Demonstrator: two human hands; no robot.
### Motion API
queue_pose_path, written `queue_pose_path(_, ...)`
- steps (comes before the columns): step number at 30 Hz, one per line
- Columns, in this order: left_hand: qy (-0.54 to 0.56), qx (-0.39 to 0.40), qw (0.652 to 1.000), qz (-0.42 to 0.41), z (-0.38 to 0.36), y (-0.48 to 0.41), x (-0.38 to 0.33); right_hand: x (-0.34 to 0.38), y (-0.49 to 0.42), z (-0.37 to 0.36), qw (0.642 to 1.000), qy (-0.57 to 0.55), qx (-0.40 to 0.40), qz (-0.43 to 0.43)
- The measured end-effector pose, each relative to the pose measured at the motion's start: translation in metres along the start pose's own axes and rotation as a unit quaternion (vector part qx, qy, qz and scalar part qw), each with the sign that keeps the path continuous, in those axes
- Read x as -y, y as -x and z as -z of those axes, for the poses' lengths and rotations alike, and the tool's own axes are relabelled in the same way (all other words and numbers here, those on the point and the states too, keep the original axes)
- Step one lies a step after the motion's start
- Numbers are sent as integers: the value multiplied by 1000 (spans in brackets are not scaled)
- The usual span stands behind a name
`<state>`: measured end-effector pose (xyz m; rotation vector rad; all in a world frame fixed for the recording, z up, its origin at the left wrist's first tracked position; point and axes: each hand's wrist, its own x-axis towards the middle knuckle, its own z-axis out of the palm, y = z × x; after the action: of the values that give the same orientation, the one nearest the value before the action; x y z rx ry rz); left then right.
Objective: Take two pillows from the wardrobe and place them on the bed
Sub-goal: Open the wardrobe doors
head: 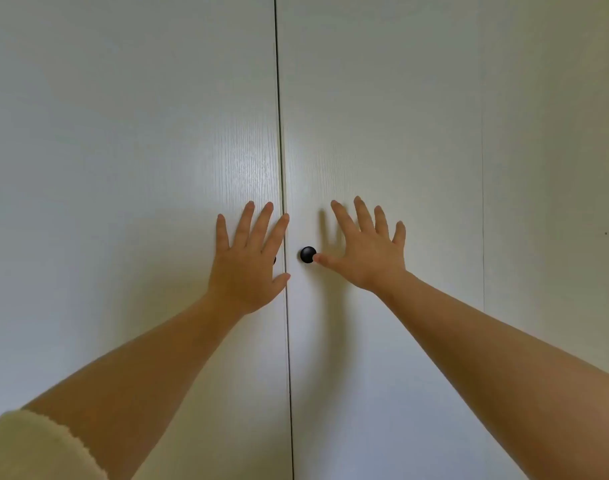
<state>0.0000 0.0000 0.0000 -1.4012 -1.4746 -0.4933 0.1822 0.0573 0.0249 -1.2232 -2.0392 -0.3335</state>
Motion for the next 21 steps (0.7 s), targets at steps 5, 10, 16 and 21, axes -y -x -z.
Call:
queue_pose_path(5, 18, 3, 1000, 5, 2, 4, -4, 5, 2, -4, 1000, -3, -7, 23)
queue_pose_path(10, 40, 16, 999, 24, -3, 7, 0, 16, 5, -12, 998, -55, 12, 36)
queue_pose_path(16, 37, 32, 999, 20, -12, 4, 4, 34, 6, -23, 991, -102, -52, 74)
queue_pose_path(21, 25, 28, 999, 7, -16, 7, 12, 46, 4, -36, 984, -105, -128, 62)
